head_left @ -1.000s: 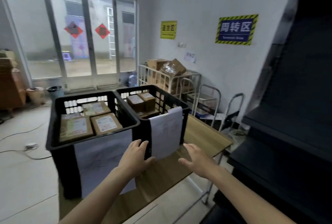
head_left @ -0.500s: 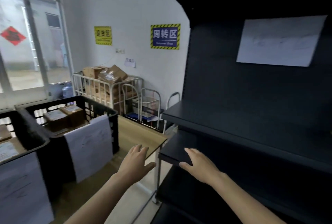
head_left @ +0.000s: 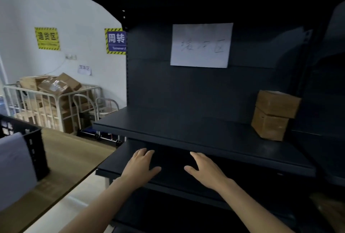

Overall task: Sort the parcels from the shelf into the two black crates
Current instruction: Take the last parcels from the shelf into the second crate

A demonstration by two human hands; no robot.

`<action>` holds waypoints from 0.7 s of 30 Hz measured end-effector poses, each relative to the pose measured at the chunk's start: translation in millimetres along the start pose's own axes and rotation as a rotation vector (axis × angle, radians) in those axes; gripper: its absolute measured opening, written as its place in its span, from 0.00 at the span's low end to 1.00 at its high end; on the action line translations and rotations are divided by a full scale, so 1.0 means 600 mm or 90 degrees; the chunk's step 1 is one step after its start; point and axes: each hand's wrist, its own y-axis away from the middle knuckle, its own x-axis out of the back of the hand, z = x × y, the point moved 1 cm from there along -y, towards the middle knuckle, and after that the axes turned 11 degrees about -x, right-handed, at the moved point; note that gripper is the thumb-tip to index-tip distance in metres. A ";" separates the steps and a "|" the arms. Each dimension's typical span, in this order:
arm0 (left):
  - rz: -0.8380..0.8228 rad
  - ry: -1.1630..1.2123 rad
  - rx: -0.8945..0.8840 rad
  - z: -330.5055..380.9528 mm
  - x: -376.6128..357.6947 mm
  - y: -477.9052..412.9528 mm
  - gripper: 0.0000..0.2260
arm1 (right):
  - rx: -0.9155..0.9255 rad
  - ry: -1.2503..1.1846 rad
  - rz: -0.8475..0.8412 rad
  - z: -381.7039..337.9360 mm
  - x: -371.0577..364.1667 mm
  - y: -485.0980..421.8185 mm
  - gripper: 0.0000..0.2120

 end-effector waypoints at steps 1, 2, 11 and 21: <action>-0.005 0.004 -0.011 0.021 -0.008 -0.013 0.32 | -0.010 -0.005 0.006 0.022 0.012 0.002 0.32; -0.009 0.010 -0.022 0.042 -0.016 -0.026 0.32 | -0.021 -0.011 0.011 0.043 0.023 0.005 0.32; -0.019 0.075 -0.152 0.200 -0.067 -0.146 0.28 | -0.128 -0.079 0.103 0.209 0.117 0.011 0.31; -0.047 0.126 -0.273 0.329 -0.121 -0.321 0.28 | -0.228 -0.064 0.224 0.344 0.221 -0.031 0.31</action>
